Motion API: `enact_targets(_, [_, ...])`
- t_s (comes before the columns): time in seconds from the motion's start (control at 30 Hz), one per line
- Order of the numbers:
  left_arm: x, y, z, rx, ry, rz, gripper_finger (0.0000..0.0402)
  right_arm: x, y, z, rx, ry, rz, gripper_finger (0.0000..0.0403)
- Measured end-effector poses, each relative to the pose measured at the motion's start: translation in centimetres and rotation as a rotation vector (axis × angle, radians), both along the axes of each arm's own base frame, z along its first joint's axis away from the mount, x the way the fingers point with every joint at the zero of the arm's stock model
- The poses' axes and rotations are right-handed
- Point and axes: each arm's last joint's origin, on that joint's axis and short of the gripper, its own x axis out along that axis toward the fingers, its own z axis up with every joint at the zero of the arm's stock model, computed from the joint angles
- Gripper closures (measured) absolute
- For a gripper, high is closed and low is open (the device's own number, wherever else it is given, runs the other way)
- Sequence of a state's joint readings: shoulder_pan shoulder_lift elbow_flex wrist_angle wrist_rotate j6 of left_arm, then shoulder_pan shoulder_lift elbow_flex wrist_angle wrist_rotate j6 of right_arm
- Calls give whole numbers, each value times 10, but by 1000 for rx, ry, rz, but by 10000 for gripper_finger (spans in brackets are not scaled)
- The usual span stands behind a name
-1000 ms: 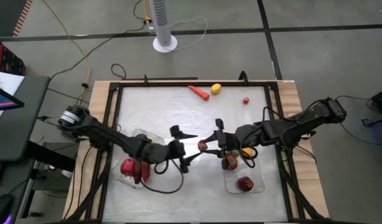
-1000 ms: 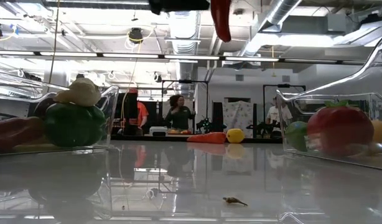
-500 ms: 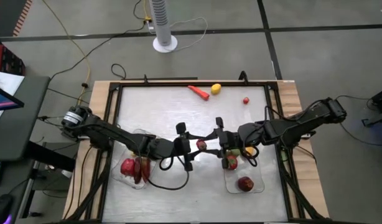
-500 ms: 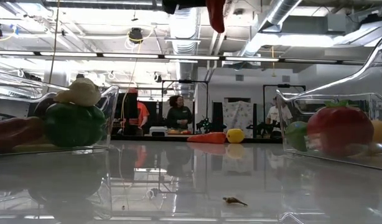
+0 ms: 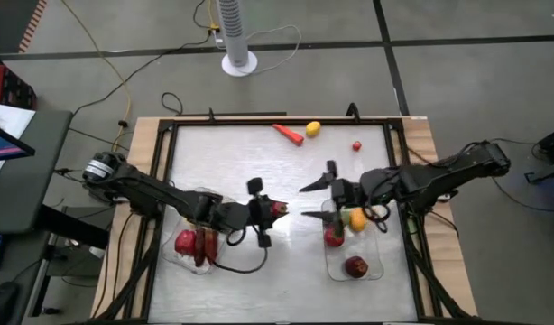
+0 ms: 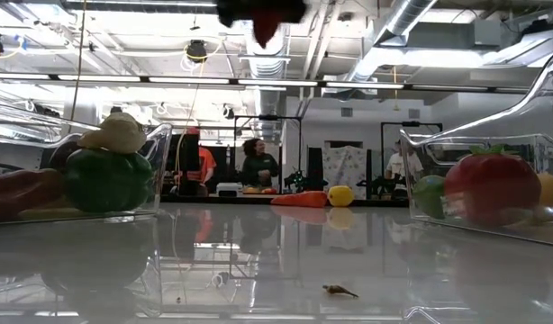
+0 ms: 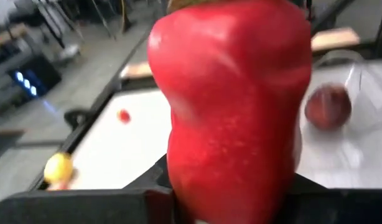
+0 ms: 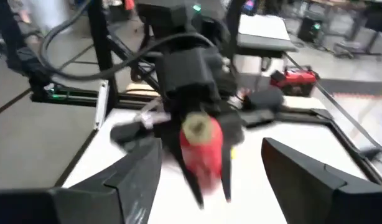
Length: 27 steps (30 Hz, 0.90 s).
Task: Sort produce into baskets
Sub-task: Put the red chili pepper into the left transparent bin, then put the orange carrots into the left transparent bin
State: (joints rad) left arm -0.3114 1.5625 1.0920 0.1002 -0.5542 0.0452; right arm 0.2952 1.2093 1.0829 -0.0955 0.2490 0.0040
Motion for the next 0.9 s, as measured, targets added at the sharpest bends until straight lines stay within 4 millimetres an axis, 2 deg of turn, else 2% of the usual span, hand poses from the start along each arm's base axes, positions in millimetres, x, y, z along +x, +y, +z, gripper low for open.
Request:
enact_targets(0.1, [-25, 1, 12, -47, 84, 14, 298, -19, -8, 3, 13, 66, -73, 95])
enact_targets(0.17, [-48, 2, 19, -104, 158, 32, 299, -29, -12, -3, 40, 111, -110, 94])
enact_targets(0.33, [-104, 5, 31, -310, 297, 144, 310, -44, -13, -35, 88, 194, -171, 94])
enact_targets(0.43, [-127, 3, 26, -389, 333, 236, 310, -47, -11, -54, 107, 215, -192, 94])
enact_targets(0.53, [-141, 1, 14, -465, 334, 289, 301, -48, -11, -66, 132, 232, -205, 94])
enact_targets(0.63, [-148, -2, 0, -529, 364, 319, 276, -48, -10, -70, 146, 244, -208, 94])
enact_targets(0.9, [-156, -1, -13, -580, 447, 382, 155, -50, -11, -68, 140, 238, -204, 94])
